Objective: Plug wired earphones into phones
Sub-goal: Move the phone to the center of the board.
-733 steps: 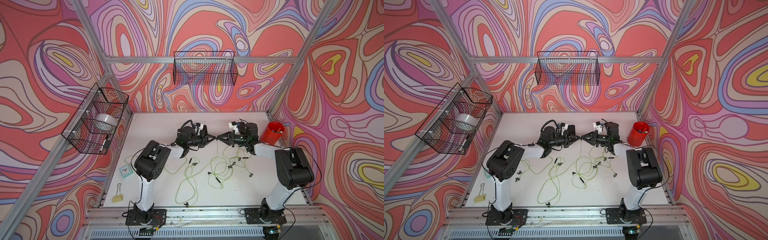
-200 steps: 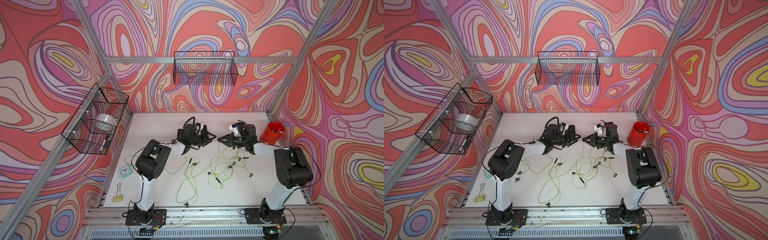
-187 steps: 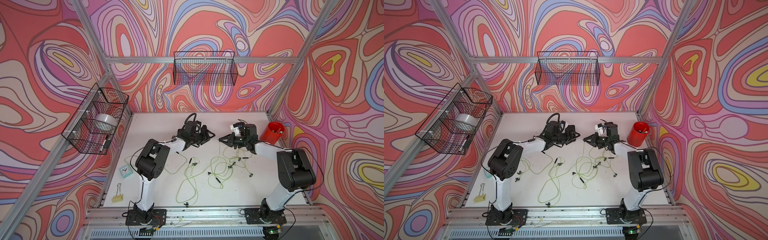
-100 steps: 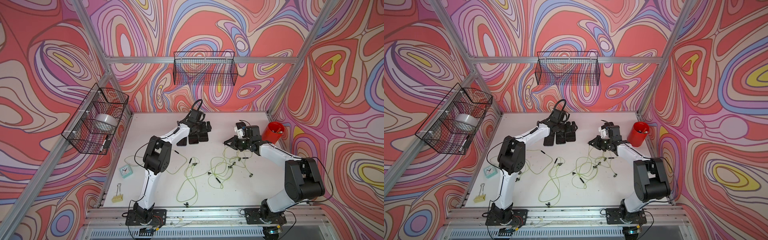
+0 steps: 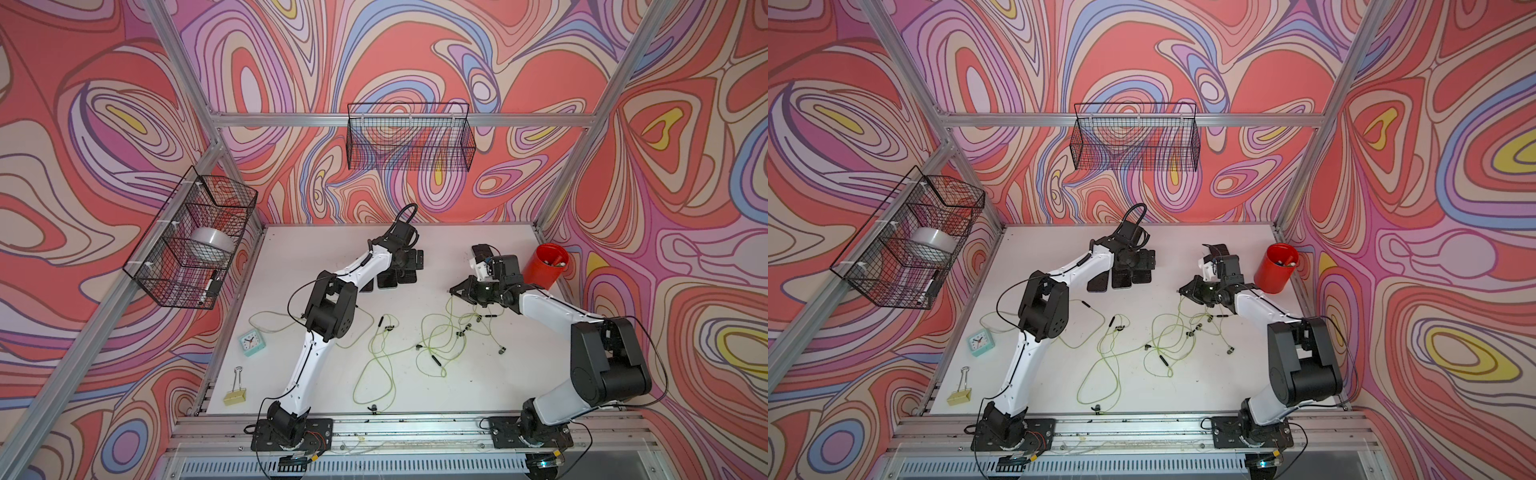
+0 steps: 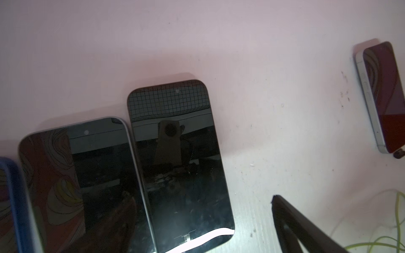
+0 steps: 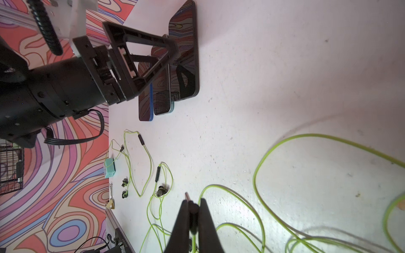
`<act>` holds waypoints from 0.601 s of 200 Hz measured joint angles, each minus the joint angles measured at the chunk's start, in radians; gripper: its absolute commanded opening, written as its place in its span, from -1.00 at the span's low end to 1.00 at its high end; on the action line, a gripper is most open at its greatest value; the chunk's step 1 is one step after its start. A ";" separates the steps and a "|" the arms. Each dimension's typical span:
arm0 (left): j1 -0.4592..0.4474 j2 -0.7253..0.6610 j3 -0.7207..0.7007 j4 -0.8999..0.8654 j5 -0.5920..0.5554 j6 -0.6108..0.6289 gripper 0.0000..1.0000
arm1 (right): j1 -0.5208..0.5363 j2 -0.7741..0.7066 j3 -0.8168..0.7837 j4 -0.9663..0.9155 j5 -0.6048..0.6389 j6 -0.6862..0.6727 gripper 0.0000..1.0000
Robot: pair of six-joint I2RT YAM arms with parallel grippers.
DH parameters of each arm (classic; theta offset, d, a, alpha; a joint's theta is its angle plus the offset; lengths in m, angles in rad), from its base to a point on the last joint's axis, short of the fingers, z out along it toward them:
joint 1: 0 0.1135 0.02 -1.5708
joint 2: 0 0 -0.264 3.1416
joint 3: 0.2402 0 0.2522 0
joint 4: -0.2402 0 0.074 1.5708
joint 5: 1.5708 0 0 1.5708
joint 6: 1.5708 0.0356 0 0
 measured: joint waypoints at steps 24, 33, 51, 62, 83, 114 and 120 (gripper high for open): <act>-0.018 0.068 0.105 -0.044 -0.028 0.007 0.98 | 0.000 0.000 -0.003 -0.002 0.004 0.000 -1.00; -0.021 0.082 0.119 -0.051 -0.035 0.007 0.98 | 0.000 -0.002 -0.003 -0.002 0.006 -0.001 -1.00; -0.021 0.104 0.128 -0.068 -0.057 0.007 0.98 | 0.000 -0.008 -0.003 -0.007 0.011 -0.005 -1.00; -0.021 0.114 0.139 -0.077 -0.082 0.011 0.98 | 0.000 -0.009 -0.003 -0.008 0.014 -0.007 -1.00; -0.017 0.133 0.177 -0.100 -0.112 0.011 0.98 | 0.000 -0.009 -0.008 -0.008 0.017 -0.008 -1.00; -0.013 0.145 0.188 -0.107 -0.143 0.010 0.96 | 0.000 -0.009 -0.015 -0.010 0.018 -0.009 -1.00; -0.013 0.146 0.188 -0.109 -0.147 0.010 0.95 | 0.000 -0.009 -0.016 -0.010 0.018 -0.008 -1.00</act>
